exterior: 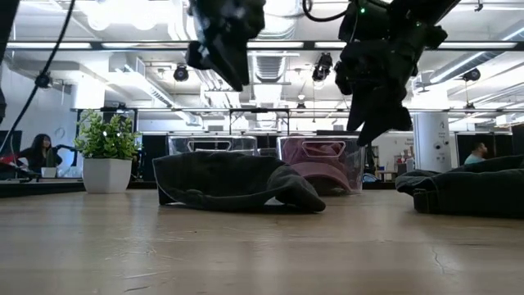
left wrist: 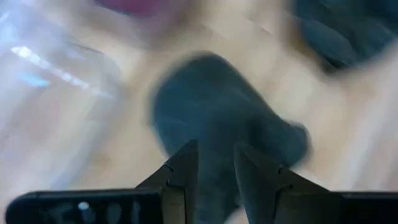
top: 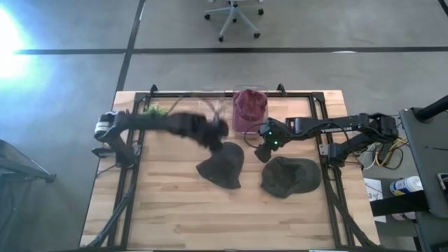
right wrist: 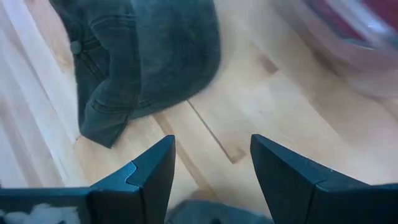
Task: Pick & Place hat
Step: Put the left black cap into the left transparent bin
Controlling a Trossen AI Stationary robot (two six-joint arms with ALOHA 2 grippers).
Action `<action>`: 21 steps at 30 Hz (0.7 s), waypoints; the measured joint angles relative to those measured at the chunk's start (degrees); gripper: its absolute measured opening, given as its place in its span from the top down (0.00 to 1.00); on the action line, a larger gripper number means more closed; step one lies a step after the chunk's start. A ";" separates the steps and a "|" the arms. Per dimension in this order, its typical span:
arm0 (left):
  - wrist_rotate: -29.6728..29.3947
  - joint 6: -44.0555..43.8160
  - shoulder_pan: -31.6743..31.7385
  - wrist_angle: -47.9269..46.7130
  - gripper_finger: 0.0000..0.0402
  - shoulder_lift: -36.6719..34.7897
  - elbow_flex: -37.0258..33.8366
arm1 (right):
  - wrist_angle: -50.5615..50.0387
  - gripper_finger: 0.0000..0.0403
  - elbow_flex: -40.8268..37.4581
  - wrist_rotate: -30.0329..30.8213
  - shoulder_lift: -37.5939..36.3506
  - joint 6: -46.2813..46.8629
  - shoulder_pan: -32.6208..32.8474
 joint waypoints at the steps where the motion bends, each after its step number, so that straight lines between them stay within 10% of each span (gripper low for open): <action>1: 0.00 0.21 -2.40 2.01 0.76 -0.27 -1.71 | 1.21 0.49 0.00 -0.93 0.85 0.01 0.04; 12: -0.80 -13.39 -14.11 33.27 0.76 2.35 -23.68 | 9.89 0.49 -0.02 -2.72 10.46 0.08 3.71; 21: -6.97 -13.97 -19.02 30.38 0.76 4.59 -32.20 | 11.46 0.49 -0.02 -1.08 11.23 0.51 5.42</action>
